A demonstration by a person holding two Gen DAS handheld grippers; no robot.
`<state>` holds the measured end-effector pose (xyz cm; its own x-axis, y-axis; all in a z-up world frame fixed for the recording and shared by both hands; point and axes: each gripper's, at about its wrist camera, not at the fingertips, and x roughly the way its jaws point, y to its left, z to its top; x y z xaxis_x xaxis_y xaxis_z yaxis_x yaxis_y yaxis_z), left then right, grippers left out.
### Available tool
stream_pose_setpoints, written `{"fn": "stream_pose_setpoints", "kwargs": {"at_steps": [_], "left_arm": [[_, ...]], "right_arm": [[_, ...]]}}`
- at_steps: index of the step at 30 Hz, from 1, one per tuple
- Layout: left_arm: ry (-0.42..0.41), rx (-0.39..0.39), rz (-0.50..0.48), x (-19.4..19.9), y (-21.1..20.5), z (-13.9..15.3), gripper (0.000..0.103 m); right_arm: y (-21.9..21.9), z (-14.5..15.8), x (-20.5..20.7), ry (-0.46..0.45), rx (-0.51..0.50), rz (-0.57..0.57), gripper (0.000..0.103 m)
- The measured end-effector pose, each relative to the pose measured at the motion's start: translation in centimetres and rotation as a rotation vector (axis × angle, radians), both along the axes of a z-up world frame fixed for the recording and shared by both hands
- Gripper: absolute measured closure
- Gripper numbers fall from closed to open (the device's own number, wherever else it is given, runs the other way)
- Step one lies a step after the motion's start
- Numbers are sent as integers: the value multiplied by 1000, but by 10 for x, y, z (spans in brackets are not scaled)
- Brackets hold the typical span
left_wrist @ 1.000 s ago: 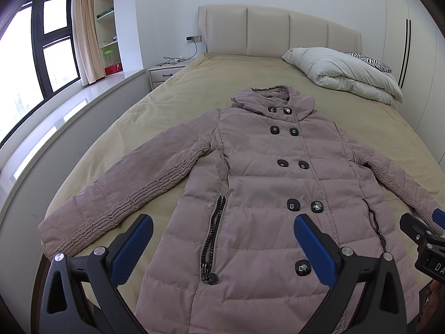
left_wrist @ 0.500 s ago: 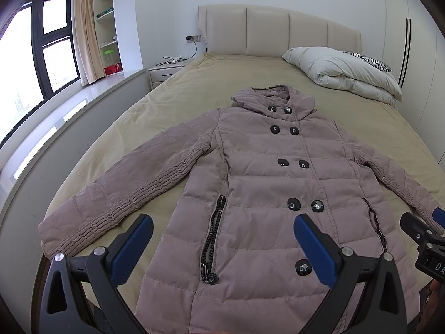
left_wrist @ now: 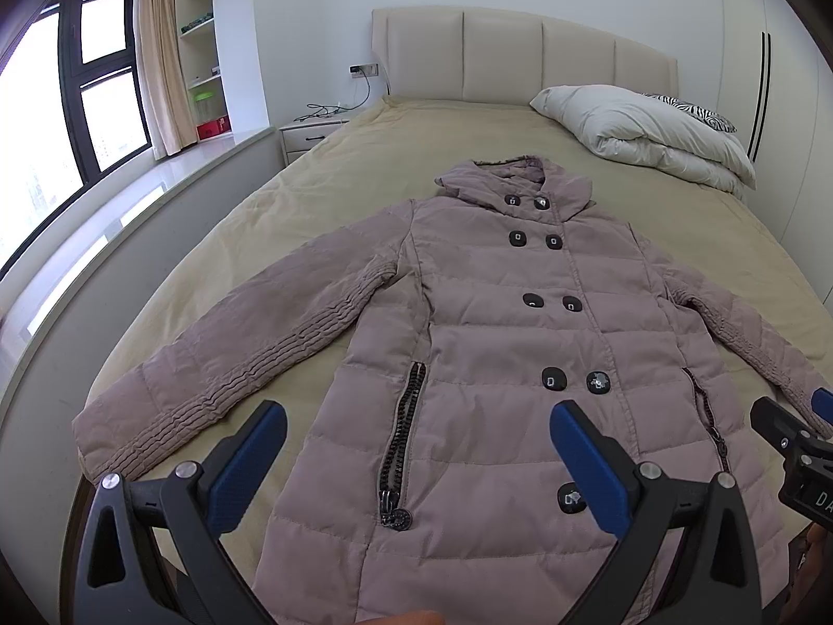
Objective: Fold large clothes
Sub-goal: 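Grasp the coat sleeve cuff with the right gripper and lift it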
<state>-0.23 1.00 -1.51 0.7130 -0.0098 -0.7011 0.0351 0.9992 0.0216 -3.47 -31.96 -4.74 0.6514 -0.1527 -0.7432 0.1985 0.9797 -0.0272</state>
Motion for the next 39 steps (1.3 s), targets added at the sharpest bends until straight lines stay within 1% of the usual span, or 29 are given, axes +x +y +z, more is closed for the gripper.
{"fn": "stream_pose_setpoints", "kwargs": {"at_steps": [10,13,15,17,20,22,24,25,26,27,28,30,31,33,34,36,37,39], "left_arm": [[7,-5,10,-2,5,-13,0],[6,-12,2,-3,3,-13,0],[19,-38,-19,-1,2,-14,0],[40,-103,-36,3,5,-16,0],[73,-218,-59,11,11,-24,0],[53,-245,-74,14,11,-27,0],[13,-255,-105,16,7,-29,0],[9,-259,-119,18,4,-29,0],[23,-254,-127,21,1,-31,0],[45,-249,-134,24,-2,-33,0],[74,-247,-134,28,-4,-35,0],[121,-279,-96,35,-2,-39,0],[129,-308,-79,38,1,-41,0],[112,-360,-59,40,7,-42,0],[105,-375,-57,42,9,-43,0],[110,-388,-64,45,8,-45,0],[116,-396,-68,47,7,-46,0],[135,-434,-82,51,6,-50,1]], "right_arm": [[2,-9,-2,8,3,-2,0],[-5,-13,-1,12,24,-16,0],[-15,-16,-2,11,45,-32,0],[-29,-19,-3,-5,81,-51,0],[-72,-25,-5,-58,199,-100,0],[-115,-36,-8,-95,298,-178,0],[-169,-54,-16,-115,408,-303,0],[-198,-65,-22,-126,478,-377,0],[-227,-77,-30,-140,554,-454,0],[-260,-92,-40,-163,644,-547,4],[-288,-106,-51,-195,723,-628,5],[-333,-129,-71,-248,822,-756,6],[-354,-140,-78,-276,850,-801,8],[-386,-158,-86,-307,888,-860,12],[-399,-167,-88,-314,908,-885,17],[-419,-181,-90,-359,956,-907,18],[-431,-185,-90,-380,959,-913,21],[-450,-190,-84,-398,937,-917,22]]}}
